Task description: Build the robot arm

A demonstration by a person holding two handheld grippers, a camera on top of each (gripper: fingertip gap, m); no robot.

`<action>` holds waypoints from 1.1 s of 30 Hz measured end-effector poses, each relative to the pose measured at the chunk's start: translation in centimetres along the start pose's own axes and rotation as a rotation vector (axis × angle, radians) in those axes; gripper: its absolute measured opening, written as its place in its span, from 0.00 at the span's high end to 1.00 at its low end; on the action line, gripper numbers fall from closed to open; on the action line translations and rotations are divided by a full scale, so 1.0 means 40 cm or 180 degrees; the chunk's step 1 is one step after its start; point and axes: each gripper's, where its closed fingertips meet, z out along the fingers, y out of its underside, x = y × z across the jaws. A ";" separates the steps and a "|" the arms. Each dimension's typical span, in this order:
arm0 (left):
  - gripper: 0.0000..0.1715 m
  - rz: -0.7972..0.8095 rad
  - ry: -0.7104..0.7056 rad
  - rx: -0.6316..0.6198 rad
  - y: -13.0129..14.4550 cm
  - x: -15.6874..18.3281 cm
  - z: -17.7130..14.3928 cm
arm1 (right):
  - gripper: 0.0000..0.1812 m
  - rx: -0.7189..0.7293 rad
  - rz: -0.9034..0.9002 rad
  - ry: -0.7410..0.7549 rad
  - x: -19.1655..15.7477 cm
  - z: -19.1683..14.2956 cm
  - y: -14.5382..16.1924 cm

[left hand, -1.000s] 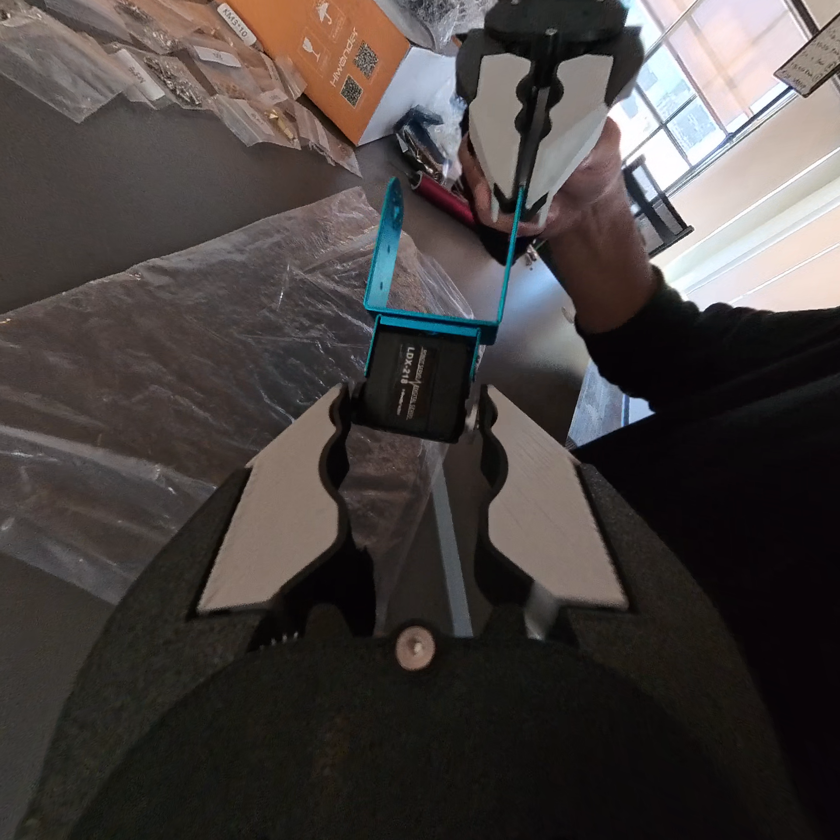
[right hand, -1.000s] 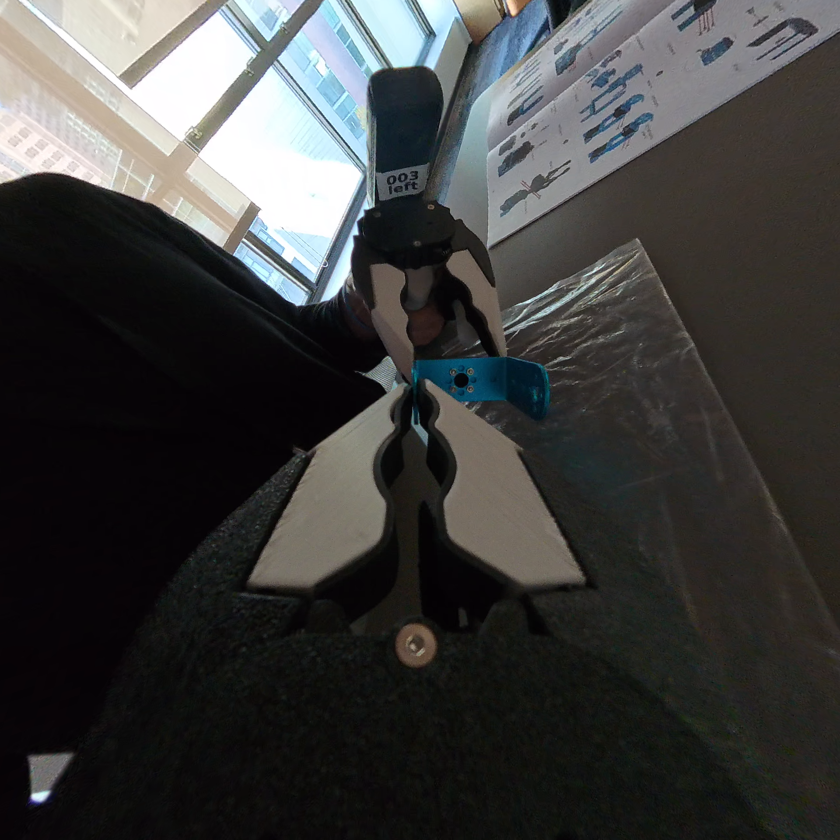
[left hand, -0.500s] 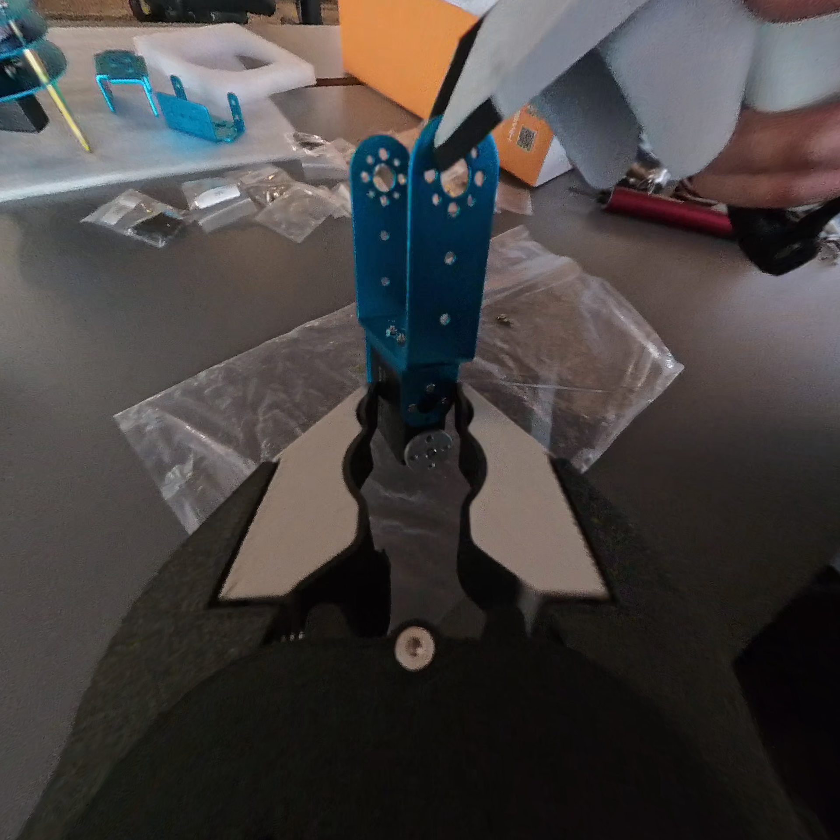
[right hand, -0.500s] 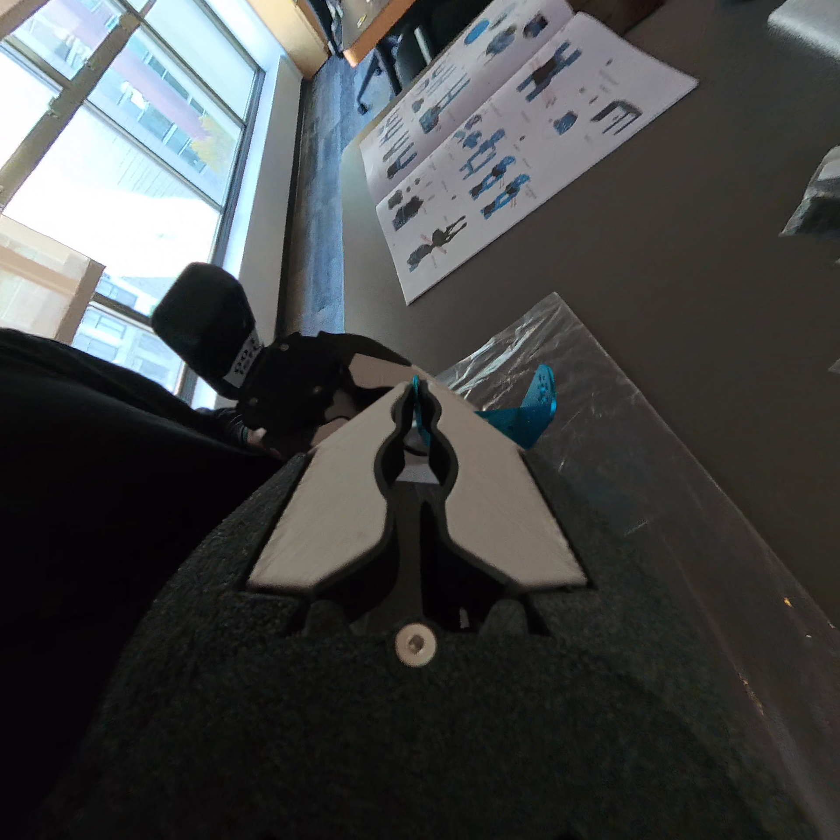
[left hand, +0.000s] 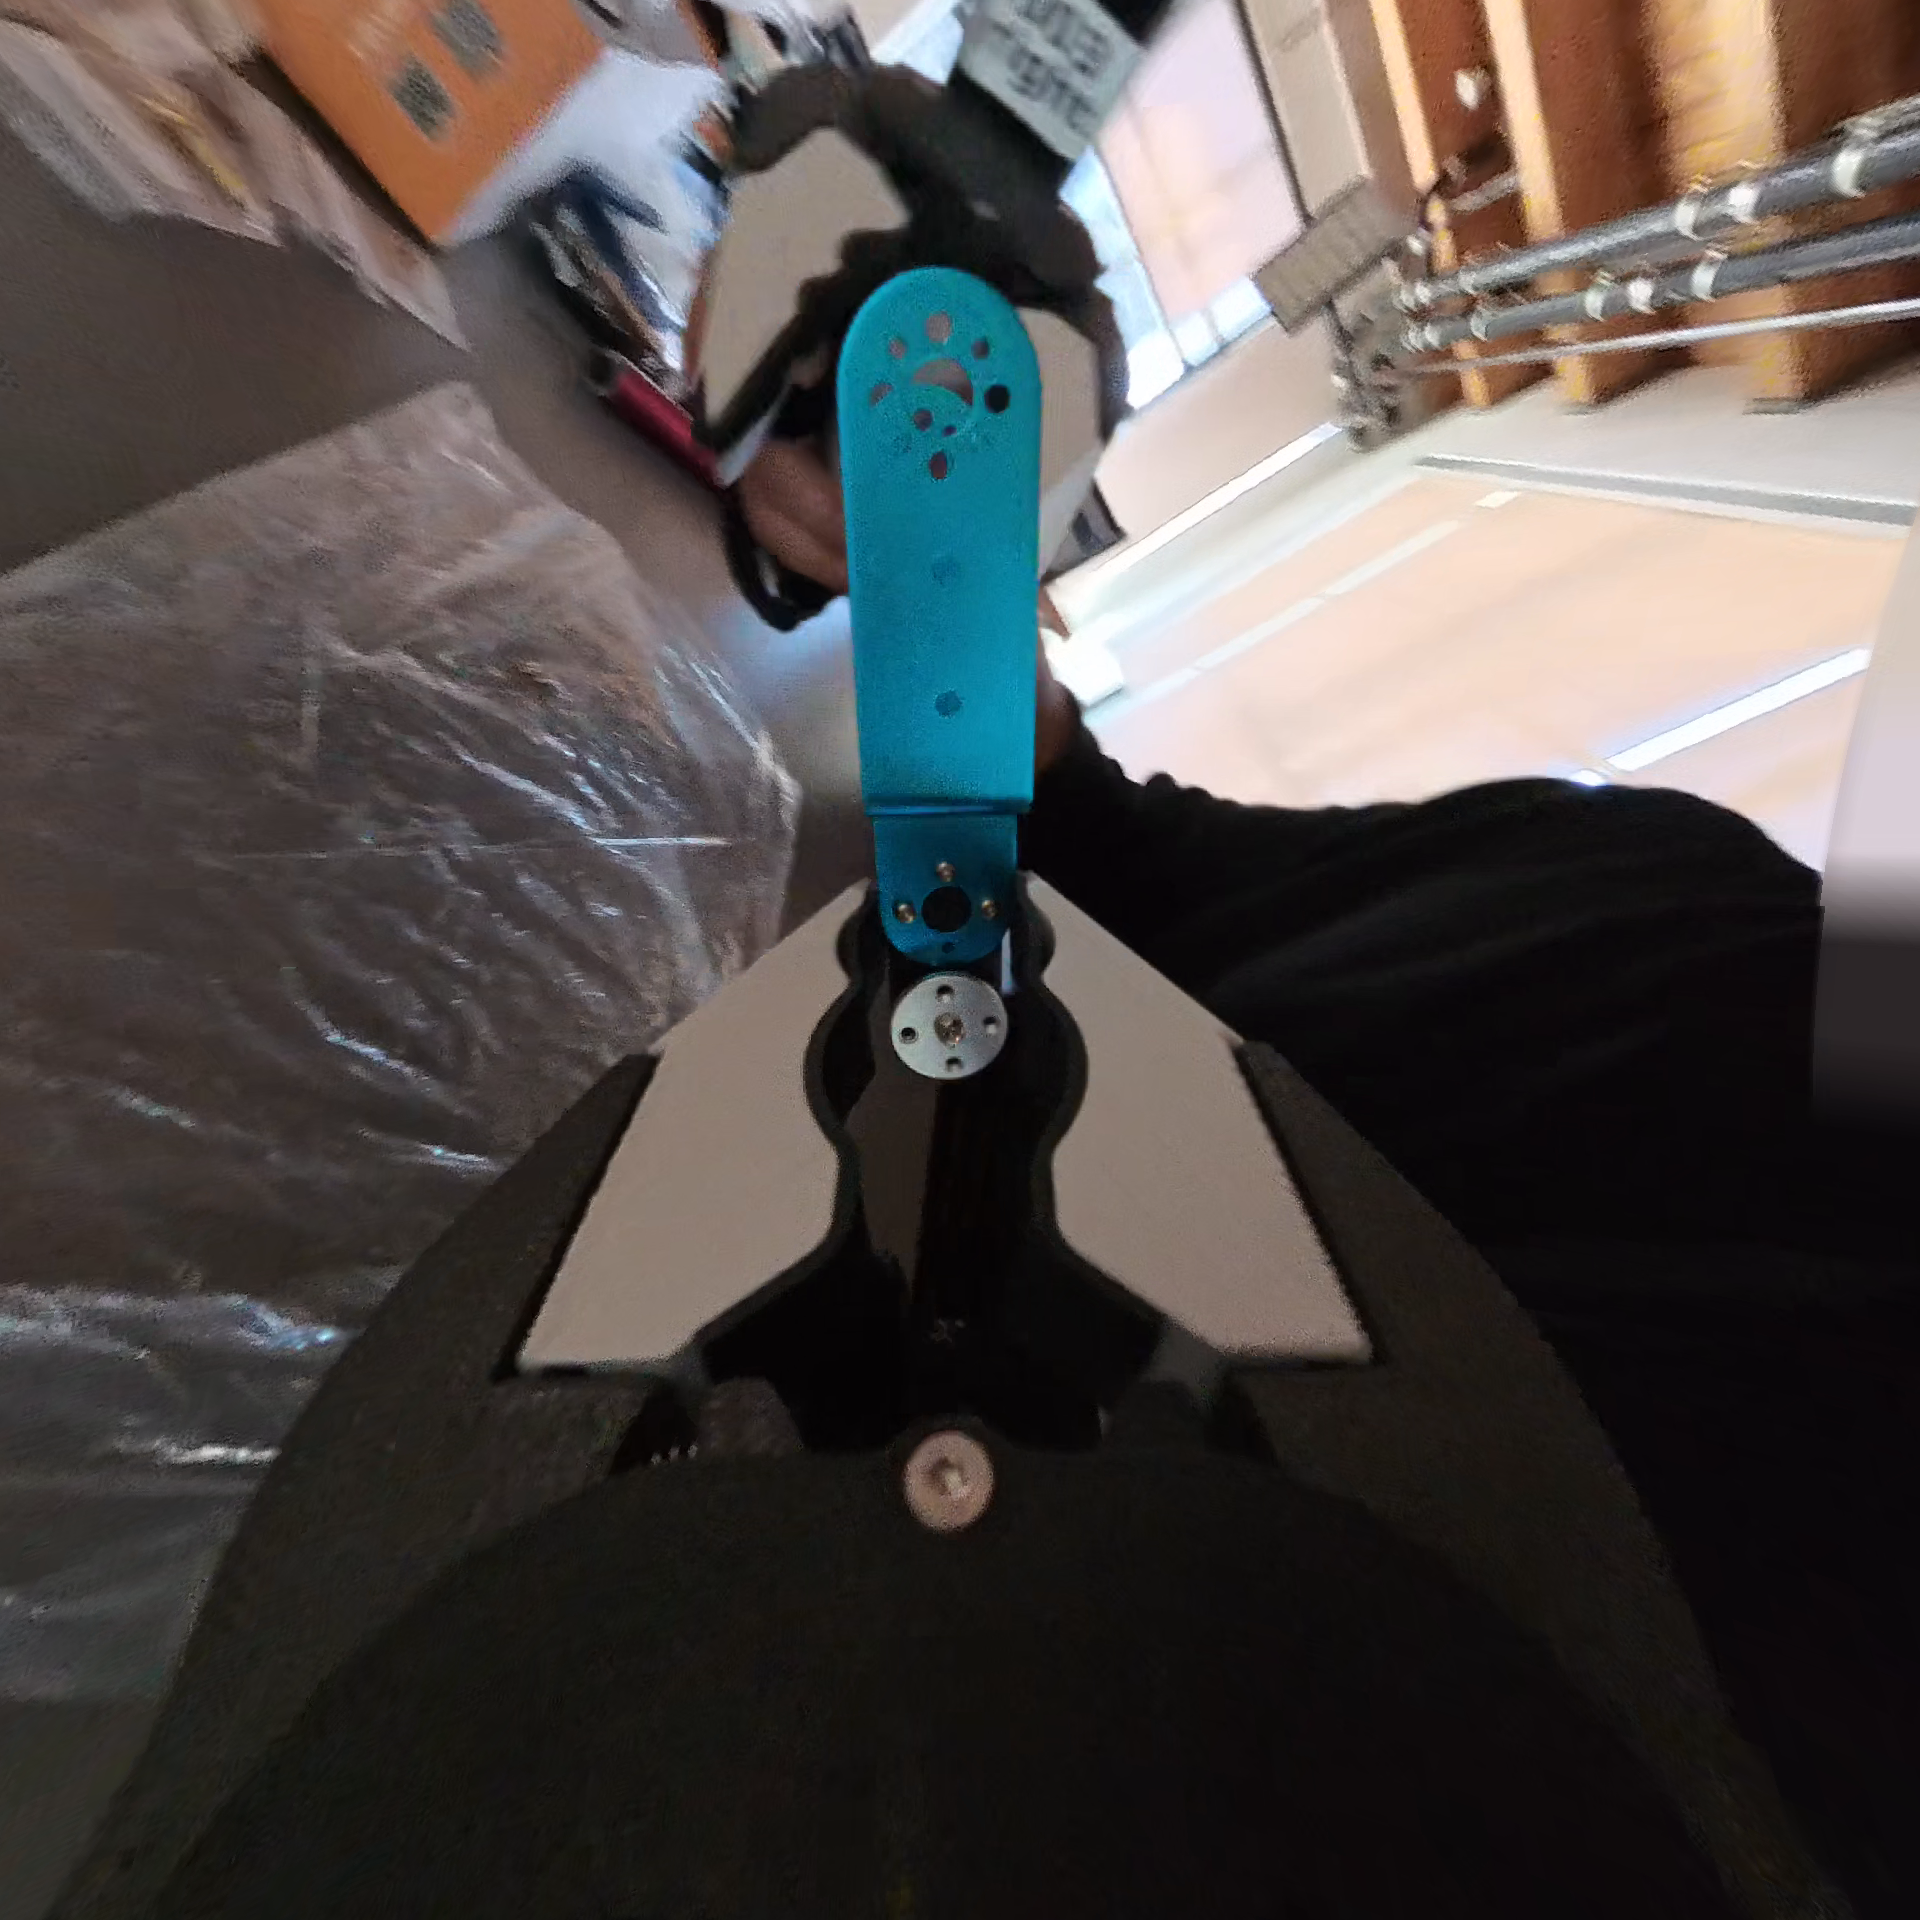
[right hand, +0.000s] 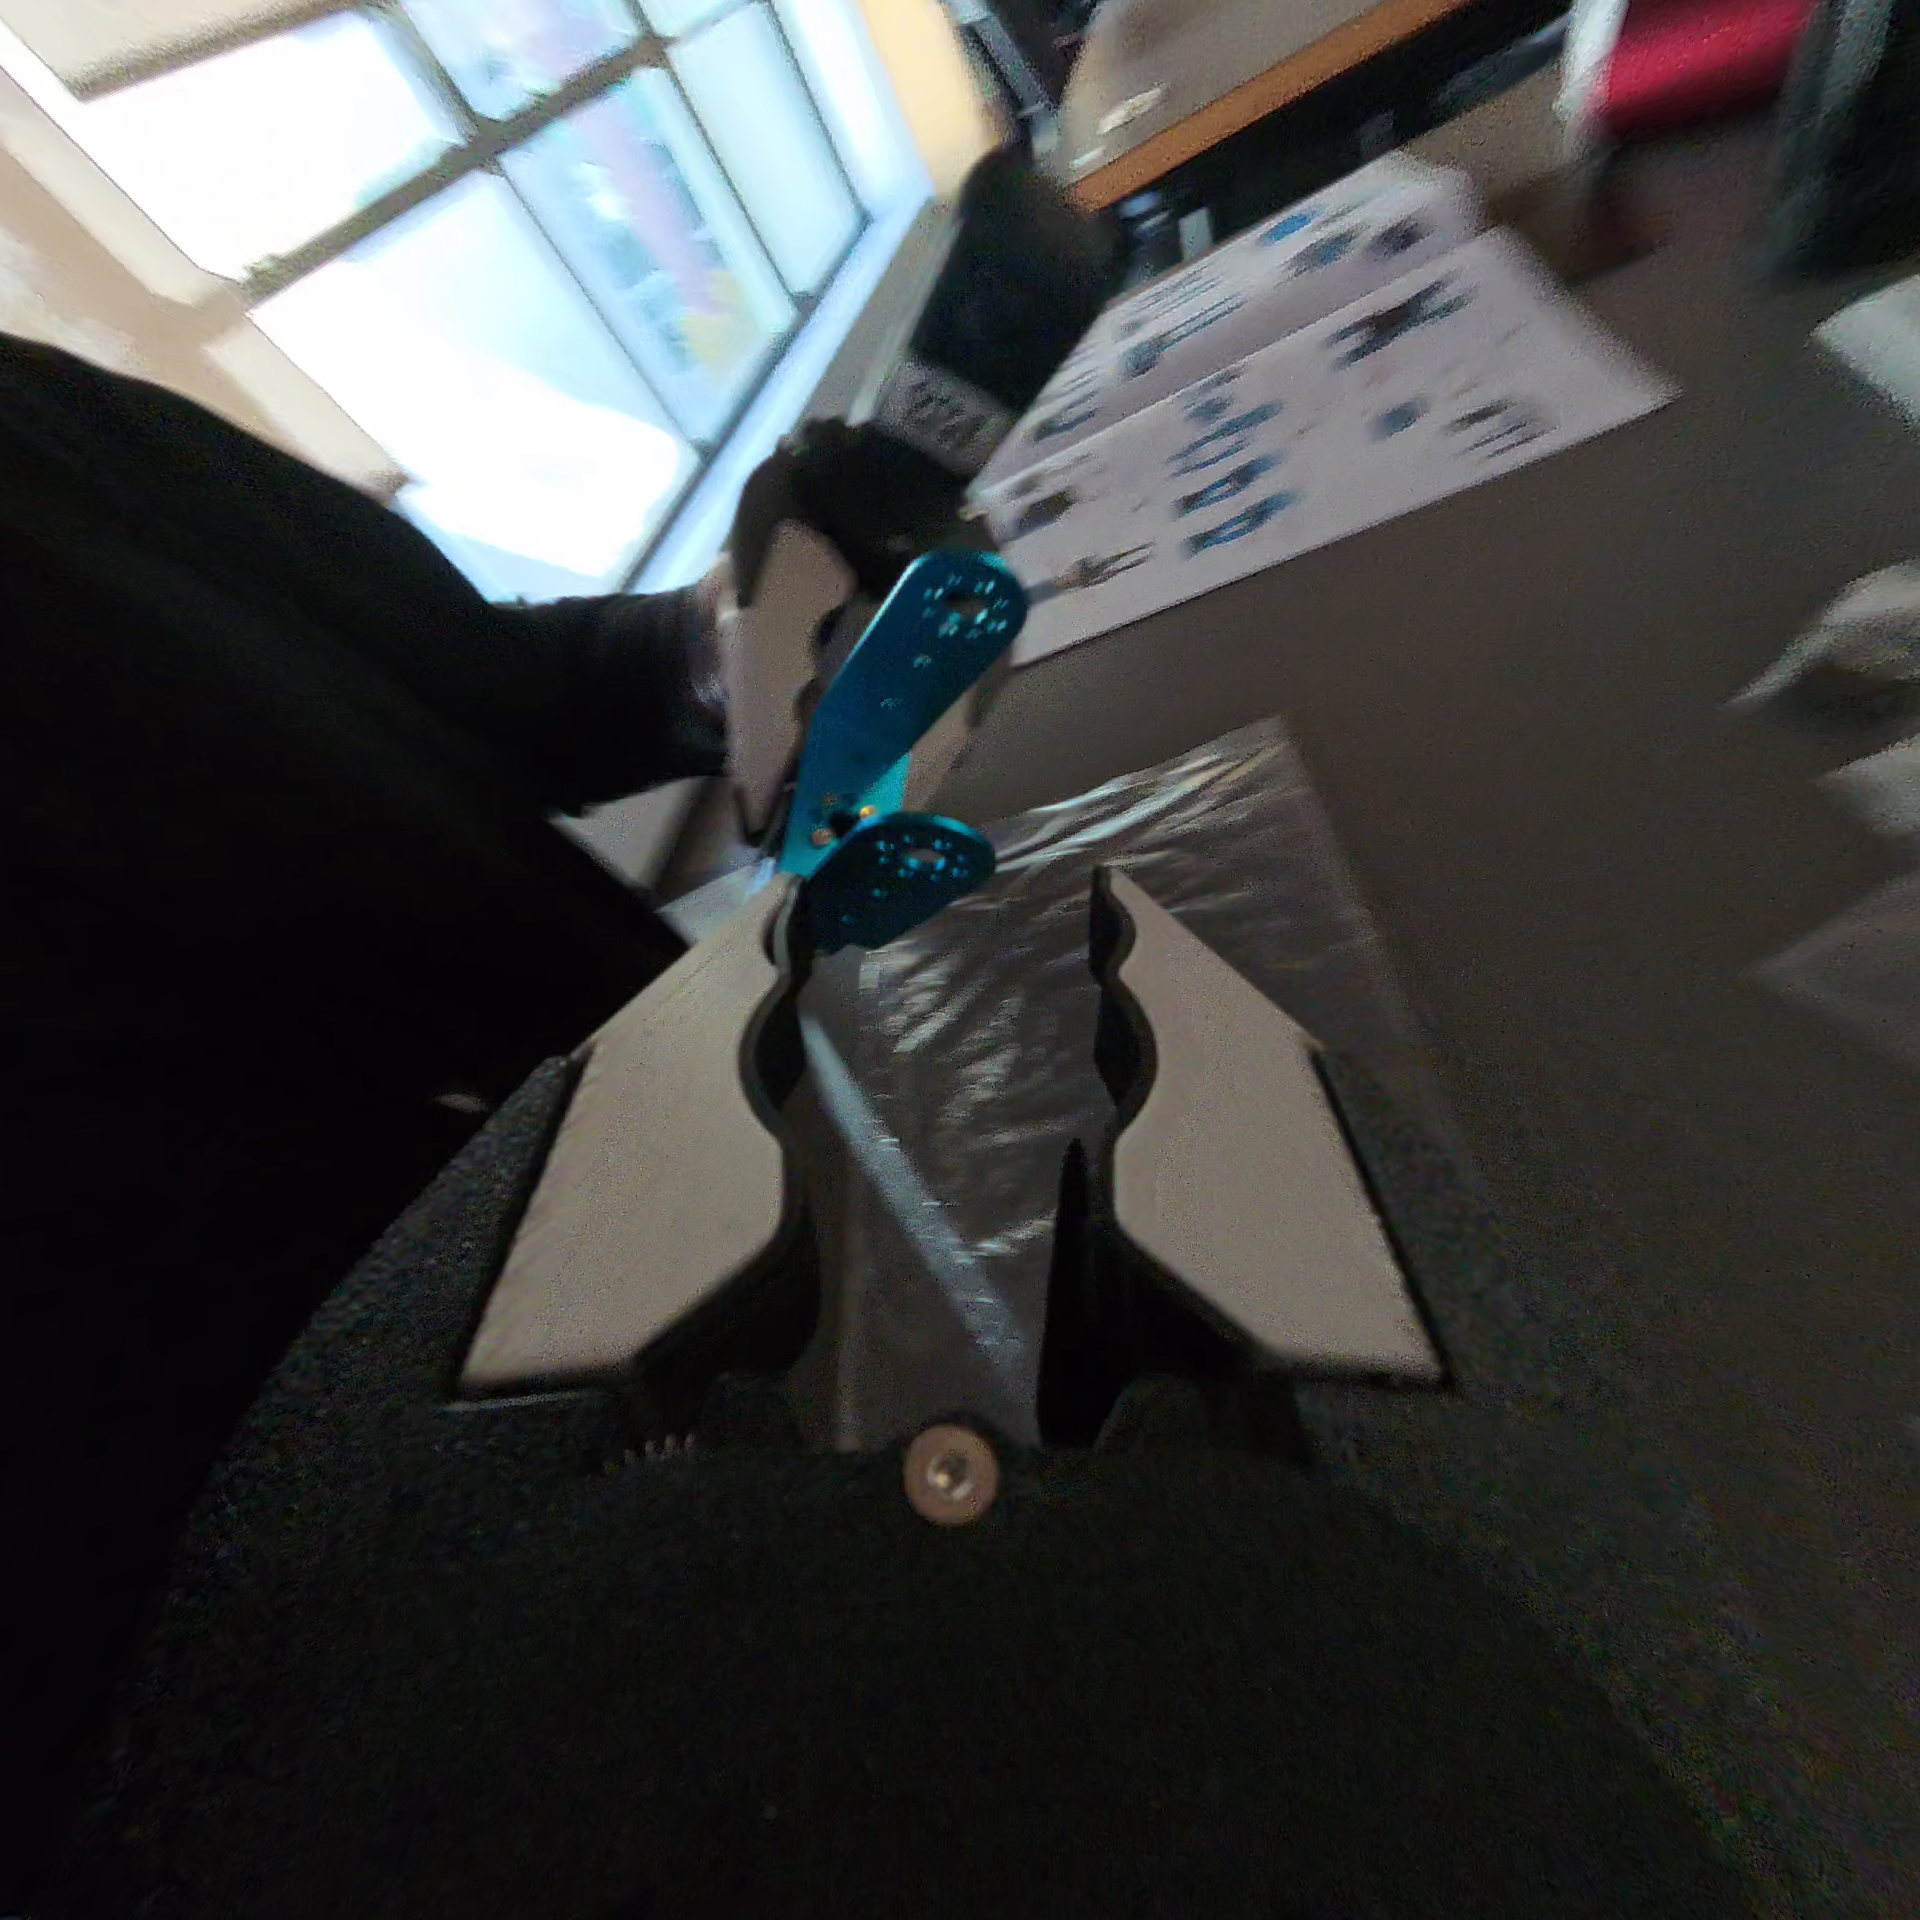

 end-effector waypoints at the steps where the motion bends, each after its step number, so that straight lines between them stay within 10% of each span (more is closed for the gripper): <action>1: 0.88 -0.0037 0.0097 -0.0107 0.002 0.004 0.000 | 0.76 0.0054 0.0116 -0.0308 -0.024 0.005 0.002; 8: 0.87 -0.0598 0.0313 -0.0003 -0.064 -0.033 -0.024 | 0.96 0.0239 0.0150 -0.0351 -0.014 -0.017 0.008; 25: 0.86 -0.0998 0.0140 -0.0125 -0.040 -0.113 0.014 | 0.97 -0.0498 -0.0848 -0.0030 -0.009 -0.015 0.126; 33: 0.75 -0.0950 0.0367 -0.0346 0.001 -0.080 0.029 | 1.00 -0.0652 -0.0818 -0.0892 -0.078 -0.031 0.114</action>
